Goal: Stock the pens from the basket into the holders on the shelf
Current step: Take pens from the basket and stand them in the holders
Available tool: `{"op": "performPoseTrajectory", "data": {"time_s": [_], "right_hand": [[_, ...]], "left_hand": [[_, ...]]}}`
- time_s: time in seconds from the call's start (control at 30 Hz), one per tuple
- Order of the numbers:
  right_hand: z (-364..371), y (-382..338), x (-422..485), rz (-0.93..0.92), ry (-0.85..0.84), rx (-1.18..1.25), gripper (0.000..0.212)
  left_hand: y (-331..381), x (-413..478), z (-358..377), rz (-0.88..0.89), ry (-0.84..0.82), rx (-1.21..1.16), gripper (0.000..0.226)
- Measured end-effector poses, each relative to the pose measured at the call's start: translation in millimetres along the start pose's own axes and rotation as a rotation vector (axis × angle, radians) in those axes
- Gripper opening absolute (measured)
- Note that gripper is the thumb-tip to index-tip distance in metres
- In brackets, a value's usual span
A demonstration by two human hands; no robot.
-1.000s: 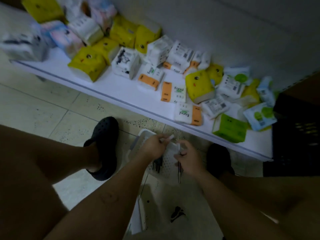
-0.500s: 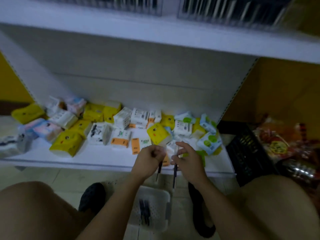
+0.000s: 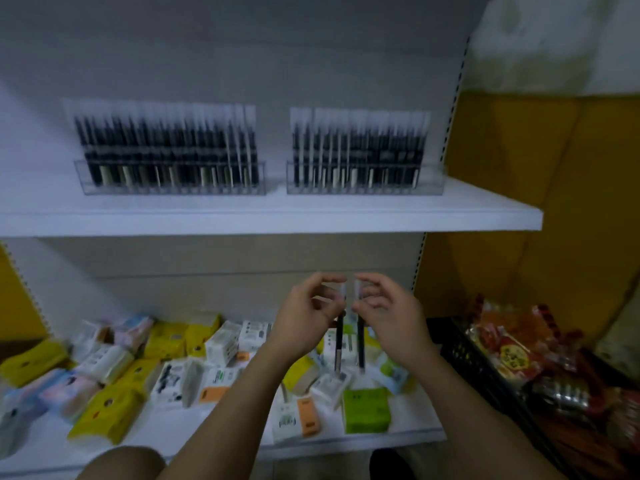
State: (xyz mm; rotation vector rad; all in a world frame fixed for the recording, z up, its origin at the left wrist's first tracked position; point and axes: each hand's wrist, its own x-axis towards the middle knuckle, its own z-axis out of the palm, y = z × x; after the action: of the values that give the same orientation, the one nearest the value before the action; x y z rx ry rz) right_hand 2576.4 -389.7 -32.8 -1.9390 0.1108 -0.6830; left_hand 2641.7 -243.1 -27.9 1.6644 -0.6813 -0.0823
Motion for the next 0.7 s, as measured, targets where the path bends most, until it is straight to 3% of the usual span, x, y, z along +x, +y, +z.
{"op": "performPoseTrajectory", "data": {"time_s": [0.4, 0.7], "right_hand": [[-114.4, -102.5, 62.6, -0.270, 0.185, -0.047, 0.036], [-171.6, -113.6, 122.3, -0.318, 0.303, 0.048, 0.039]], "left_hand": [[154.4, 70.3, 30.4, 0.359, -0.006, 0.215, 0.028], [221.1, 136.4, 58.5, 0.508, 0.046, 0.380, 0.021]]}}
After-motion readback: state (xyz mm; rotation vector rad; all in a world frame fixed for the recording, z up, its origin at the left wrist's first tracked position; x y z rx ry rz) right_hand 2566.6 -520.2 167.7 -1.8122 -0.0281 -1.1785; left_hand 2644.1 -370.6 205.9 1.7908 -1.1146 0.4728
